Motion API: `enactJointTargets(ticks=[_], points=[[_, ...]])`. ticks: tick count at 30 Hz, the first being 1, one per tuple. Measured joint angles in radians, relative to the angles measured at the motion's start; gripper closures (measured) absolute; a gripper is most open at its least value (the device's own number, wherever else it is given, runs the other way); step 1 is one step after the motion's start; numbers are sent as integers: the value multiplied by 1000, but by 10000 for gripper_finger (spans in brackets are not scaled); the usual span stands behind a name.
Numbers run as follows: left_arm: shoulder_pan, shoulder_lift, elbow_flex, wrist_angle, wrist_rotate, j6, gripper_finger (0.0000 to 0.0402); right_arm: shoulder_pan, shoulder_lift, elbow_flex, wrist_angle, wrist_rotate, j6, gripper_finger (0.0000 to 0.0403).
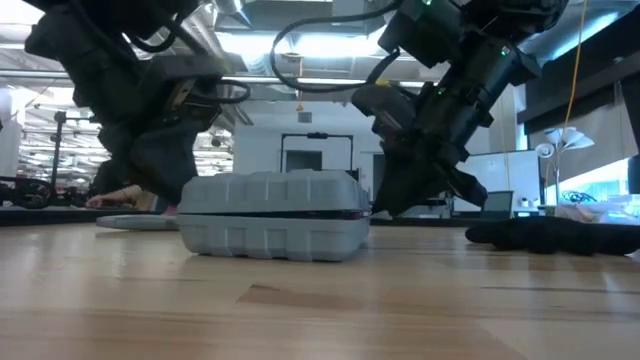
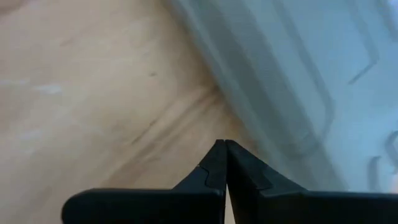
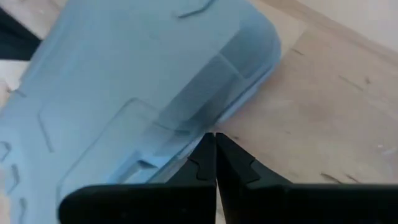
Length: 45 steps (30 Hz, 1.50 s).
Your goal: Prefit tool cases
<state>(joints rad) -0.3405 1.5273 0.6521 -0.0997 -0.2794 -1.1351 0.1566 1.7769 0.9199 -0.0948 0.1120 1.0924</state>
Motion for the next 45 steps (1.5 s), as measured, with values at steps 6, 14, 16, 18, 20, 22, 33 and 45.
enactJointTargets(ticks=[6, 14, 16, 18, 20, 22, 33, 45], points=[[16, -14, 0, -34, -3, 79, 401, 0, -9, 0, 21, -17, 3, 403], [37, 89, 0, 22, -18, 130, 401, 0, -10, 2, 58, -1, 19, 403], [36, 120, 2, 51, -16, 126, 402, 0, -10, 2, 69, 0, 23, 403], [36, 133, 4, 60, -8, 98, 402, 0, -10, 2, 77, 0, 28, 403], [33, 133, 3, 71, -6, 84, 402, 1, -10, 2, 78, 0, 29, 403], [31, 118, 2, 76, -6, 97, 402, 1, -10, 2, 71, 4, 29, 403], [24, 83, -2, 91, -15, 93, 401, 0, 41, 3, 54, 60, 82, 403], [17, 125, -1, 116, -44, 36, 402, 0, 50, 2, 143, 11, 134, 403]])
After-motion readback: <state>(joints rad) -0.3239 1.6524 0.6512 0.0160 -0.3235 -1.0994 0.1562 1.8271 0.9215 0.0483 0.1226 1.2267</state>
